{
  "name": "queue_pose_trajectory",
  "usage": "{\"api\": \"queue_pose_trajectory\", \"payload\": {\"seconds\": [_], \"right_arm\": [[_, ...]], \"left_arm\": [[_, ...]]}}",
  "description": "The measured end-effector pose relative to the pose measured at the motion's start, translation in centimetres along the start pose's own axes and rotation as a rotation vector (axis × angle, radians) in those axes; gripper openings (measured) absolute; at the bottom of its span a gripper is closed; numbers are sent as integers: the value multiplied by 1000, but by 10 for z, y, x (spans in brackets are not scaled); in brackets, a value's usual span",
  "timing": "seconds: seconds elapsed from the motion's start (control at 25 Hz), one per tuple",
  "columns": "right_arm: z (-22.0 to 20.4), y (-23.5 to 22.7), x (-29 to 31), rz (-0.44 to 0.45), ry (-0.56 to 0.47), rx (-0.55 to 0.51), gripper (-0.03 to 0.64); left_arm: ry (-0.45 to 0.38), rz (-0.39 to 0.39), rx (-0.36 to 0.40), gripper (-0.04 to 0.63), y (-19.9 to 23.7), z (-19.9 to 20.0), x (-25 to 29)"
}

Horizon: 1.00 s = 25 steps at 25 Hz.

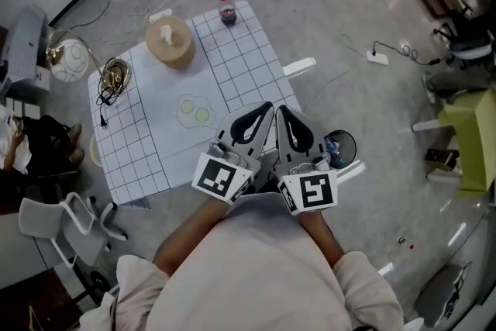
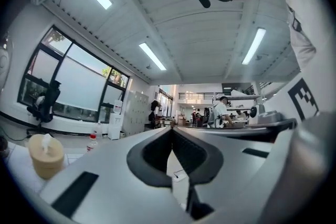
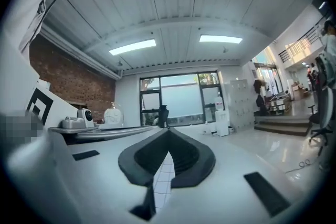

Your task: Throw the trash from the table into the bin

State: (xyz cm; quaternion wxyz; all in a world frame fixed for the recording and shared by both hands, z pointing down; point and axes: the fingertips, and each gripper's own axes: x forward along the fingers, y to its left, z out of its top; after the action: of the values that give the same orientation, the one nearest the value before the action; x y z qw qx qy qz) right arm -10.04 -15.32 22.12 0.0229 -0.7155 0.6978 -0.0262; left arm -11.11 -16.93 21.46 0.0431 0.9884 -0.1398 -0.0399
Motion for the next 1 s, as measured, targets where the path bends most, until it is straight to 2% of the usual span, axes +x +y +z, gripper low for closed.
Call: {"api": "queue_pose_trajectory", "payload": {"seconds": [0.32, 0.6, 0.8, 1.0], "right_arm": [[-10, 86, 46, 182, 13, -7, 18], [-17, 141, 71, 309, 15, -25, 18], [-20, 161, 79, 363, 27, -34, 18], [-23, 166, 86, 375, 38, -35, 18]], "left_arm": [[-37, 199, 16, 6, 76, 14, -77], [-57, 348, 25, 6, 122, 18, -130], [-59, 401, 19, 6, 135, 16, -148], [-66, 422, -4, 6, 145, 13, -156]]}}
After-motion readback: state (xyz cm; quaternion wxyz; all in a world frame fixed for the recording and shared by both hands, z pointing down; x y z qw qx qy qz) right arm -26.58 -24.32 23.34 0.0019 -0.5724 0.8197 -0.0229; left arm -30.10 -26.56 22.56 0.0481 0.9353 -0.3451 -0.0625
